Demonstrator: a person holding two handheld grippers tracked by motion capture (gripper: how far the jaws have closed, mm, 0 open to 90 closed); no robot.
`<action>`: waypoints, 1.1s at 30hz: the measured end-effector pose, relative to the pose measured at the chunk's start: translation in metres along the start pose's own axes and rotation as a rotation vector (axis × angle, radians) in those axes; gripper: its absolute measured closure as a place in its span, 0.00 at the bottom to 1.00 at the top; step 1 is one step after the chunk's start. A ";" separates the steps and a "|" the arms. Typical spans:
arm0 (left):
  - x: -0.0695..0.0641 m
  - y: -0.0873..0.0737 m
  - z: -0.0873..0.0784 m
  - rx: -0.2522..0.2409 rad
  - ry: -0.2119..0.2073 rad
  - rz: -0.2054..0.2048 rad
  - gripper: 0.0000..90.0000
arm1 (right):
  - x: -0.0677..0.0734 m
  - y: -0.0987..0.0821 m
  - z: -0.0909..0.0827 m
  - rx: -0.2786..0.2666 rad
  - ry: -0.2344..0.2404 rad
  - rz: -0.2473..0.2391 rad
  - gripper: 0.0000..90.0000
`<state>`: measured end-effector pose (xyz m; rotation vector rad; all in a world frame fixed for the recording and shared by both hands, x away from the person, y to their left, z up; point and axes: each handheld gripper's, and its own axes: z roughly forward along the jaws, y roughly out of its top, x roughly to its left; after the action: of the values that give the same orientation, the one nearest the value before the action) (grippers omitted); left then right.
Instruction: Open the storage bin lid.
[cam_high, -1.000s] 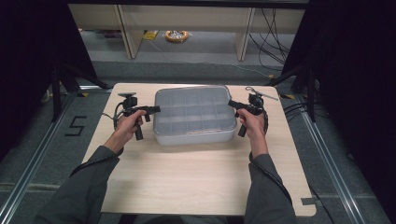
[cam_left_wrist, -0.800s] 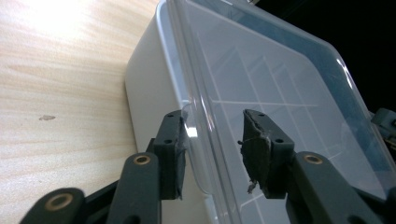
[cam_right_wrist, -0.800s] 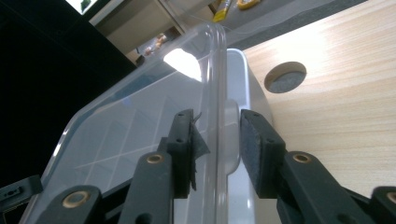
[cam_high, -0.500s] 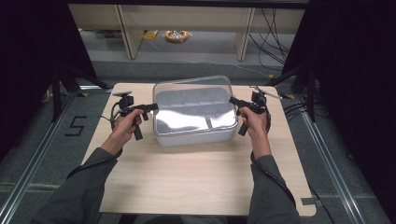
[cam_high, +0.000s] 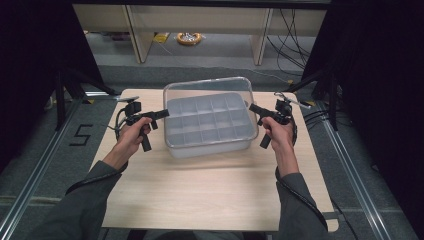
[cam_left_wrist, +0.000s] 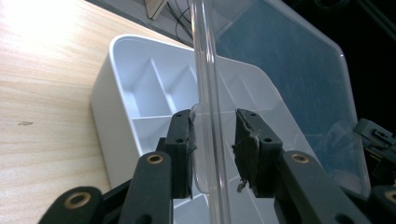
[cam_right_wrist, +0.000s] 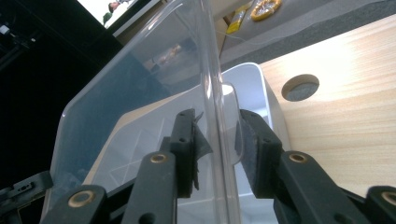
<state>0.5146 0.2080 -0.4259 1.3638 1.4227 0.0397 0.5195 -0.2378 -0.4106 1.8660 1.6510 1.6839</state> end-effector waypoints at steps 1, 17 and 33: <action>0.000 0.000 0.000 0.000 0.000 0.000 0.74 | 0.001 0.000 -0.003 0.005 0.000 0.014 0.77; -0.015 -0.021 -0.022 0.012 -0.045 0.048 0.75 | 0.001 -0.017 -0.036 -0.004 0.015 -0.022 0.76; -0.013 -0.046 -0.040 0.035 -0.080 0.080 0.75 | 0.000 -0.042 -0.059 0.001 0.032 -0.092 0.76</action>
<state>0.4521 0.2083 -0.4322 1.4353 1.3074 0.0122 0.4491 -0.2528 -0.4179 1.7434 1.7218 1.6845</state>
